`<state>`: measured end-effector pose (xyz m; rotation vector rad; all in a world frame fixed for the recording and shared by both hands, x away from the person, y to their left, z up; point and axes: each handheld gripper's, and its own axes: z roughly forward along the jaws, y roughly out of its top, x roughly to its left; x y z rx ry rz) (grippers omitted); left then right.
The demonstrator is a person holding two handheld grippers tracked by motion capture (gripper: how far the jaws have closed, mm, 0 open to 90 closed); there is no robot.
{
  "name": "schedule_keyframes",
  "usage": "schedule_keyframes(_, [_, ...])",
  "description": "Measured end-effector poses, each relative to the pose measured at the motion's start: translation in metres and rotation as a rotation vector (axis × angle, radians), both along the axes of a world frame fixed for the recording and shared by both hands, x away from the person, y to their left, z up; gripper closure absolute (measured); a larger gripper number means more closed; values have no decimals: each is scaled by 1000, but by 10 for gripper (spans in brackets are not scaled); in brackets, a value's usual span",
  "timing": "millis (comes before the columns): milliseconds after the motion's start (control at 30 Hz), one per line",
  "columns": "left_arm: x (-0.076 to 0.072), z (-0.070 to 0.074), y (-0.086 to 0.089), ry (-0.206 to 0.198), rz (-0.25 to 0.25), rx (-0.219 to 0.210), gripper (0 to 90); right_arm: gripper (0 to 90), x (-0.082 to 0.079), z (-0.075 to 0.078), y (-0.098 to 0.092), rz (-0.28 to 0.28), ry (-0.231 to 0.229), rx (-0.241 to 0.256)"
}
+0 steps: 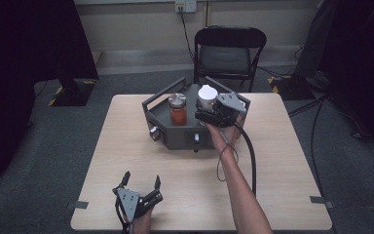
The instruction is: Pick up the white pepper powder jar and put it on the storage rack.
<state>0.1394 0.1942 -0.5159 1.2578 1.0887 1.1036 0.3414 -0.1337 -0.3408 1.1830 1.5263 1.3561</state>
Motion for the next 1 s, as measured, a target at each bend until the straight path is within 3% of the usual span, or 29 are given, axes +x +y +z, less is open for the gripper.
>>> schedule_keyframes(433, [0,0,0,0,0,0,8,0,-14,-8,-8,1,-55,-8])
schedule_keyframes(633, [0,0,0,0,0,0,8,0,-26,-9,-11,23,-91,31])
schedule_keyframes(1000, [0,0,0,0,0,1,8,0,-44,-13,-15,13,-130,7])
